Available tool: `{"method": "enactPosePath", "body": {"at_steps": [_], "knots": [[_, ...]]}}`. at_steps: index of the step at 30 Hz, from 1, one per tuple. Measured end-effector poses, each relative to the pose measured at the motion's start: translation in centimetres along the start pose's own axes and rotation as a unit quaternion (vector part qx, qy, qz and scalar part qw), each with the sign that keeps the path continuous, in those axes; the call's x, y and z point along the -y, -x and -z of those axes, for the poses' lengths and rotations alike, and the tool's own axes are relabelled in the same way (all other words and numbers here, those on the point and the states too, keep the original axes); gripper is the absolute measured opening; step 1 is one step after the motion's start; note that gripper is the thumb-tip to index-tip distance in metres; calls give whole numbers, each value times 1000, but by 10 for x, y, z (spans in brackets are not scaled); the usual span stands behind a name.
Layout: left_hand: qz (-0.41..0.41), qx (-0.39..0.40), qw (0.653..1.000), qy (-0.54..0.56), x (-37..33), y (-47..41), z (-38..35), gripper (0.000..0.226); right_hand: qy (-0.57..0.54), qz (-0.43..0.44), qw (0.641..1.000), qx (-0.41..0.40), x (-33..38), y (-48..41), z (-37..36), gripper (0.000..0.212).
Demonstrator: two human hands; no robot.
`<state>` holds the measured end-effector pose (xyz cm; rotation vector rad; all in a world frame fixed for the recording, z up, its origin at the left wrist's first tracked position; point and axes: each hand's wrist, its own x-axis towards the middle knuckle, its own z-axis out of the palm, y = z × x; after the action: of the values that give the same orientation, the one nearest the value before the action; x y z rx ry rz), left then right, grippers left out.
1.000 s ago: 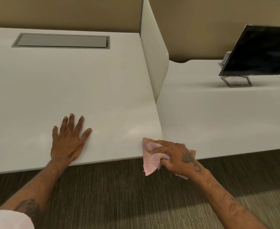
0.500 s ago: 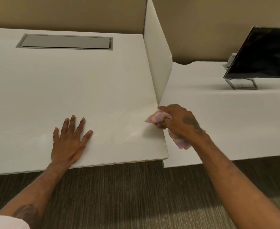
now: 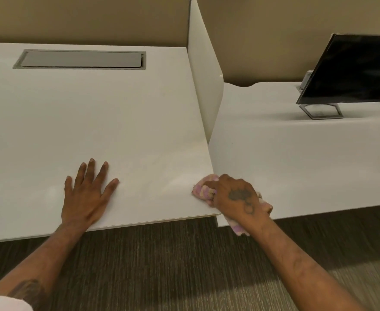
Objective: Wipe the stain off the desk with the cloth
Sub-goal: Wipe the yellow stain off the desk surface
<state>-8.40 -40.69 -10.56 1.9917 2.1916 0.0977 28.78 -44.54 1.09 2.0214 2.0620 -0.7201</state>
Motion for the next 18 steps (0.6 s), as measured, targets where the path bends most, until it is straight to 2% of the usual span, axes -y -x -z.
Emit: {"method": "enactPosePath", "body": {"at_steps": [2, 3, 6, 8, 10, 15, 18], "knots": [[-1, 1, 1000, 0, -1, 0, 0, 84, -46, -24, 999, -9, -2, -3, -19, 35], [0, 1, 1000, 1, -2, 0, 0, 84, -8, -15, 1000, -21, -9, -8, -26, 32], [-1, 1, 1000, 4, -1, -1, 0, 84, 22, 102, 994, -15, -14, 3, -33, 28], [-1, 1, 1000, 9, -1, -1, 0, 83, 62, 119, 991, -14, -16, 12, -37, 34], [0, 0, 1000, 10, -2, 1, 0, 83, 55, 89, 994, -9, -23, 17, -41, 39], [-1, -3, 1000, 8, -4, 0, 1, 83, -13, 34, 999, 37, -24, 29, -7, 25], [-4, -8, 1000, 9, -2, 0, 2, 83, -50, 12, 999, 12, -20, 26, 13, 23]]}}
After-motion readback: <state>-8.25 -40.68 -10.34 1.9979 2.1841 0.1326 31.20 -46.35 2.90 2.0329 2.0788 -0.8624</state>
